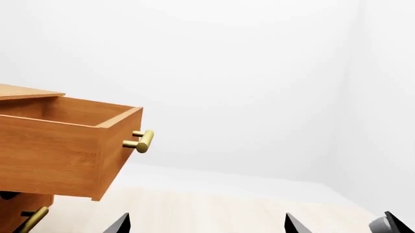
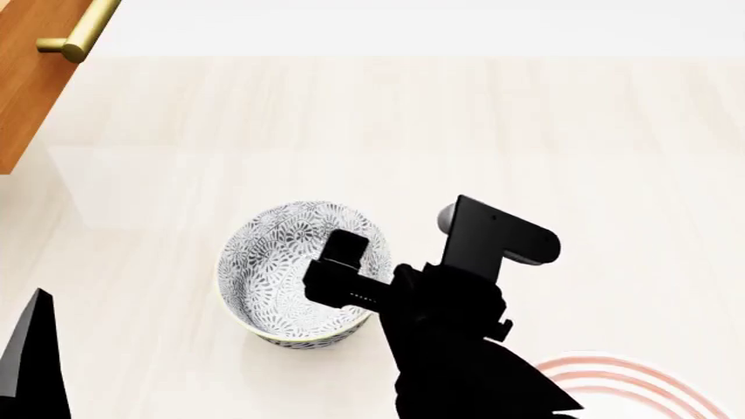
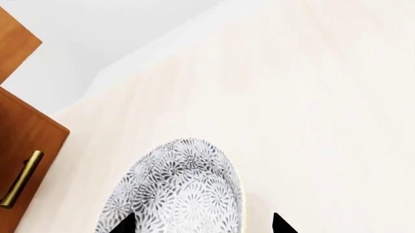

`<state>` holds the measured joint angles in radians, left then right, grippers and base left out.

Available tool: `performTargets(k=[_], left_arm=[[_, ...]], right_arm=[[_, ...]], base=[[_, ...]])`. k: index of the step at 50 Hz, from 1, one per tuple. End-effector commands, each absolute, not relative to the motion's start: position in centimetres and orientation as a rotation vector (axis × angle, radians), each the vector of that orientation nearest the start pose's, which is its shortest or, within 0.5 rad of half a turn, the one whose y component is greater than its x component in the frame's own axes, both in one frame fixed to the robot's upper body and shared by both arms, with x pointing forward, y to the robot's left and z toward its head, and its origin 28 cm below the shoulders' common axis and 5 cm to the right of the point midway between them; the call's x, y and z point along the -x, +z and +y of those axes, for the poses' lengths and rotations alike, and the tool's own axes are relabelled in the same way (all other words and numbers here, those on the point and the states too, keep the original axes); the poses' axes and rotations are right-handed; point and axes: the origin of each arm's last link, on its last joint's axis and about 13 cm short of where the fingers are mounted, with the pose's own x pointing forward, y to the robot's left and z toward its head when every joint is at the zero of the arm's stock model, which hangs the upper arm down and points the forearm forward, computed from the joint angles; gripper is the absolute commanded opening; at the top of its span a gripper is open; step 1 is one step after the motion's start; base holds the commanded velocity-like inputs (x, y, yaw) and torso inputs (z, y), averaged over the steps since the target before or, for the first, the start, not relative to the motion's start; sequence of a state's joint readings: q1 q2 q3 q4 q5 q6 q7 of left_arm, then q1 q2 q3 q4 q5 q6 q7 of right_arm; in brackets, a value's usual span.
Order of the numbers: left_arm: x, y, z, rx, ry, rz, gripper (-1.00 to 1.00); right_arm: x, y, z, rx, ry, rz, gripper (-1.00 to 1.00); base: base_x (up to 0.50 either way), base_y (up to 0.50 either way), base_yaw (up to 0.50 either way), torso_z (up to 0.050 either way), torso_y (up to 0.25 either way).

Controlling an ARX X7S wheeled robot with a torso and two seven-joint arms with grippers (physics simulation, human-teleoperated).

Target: Put the bowl on the plate.

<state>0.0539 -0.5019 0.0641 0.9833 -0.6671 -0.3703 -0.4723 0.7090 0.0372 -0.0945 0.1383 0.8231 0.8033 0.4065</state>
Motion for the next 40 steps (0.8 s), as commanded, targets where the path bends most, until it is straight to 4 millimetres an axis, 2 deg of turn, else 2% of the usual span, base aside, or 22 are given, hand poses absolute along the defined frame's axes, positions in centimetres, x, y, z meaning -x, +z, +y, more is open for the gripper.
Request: performTargets(k=[1,23,40], left_arm=[[-14.4,17.3,21.8,0.17,-0.135,-0.341,1.0],[-14.5,17.3,21.9,0.168,-0.128,-0.339,1.0],[-14.5,17.4,22.0,0.17,-0.124,-0.343,1.0]], right_arm=[[-33.2,13.4,-4.8,-0.503,0.143,0.369,1.0],[-35.0,10.5,-4.7,-0.529,0.109,0.33,1.0],[-35.8,8.6,-4.3,-0.532,0.098,0.373,1.0]], base=[[0.0,0.0,0.0,0.0,0.0],[0.0,0.0,0.0,0.0,0.0],[0.0,0.0,0.0,0.0,0.0]])
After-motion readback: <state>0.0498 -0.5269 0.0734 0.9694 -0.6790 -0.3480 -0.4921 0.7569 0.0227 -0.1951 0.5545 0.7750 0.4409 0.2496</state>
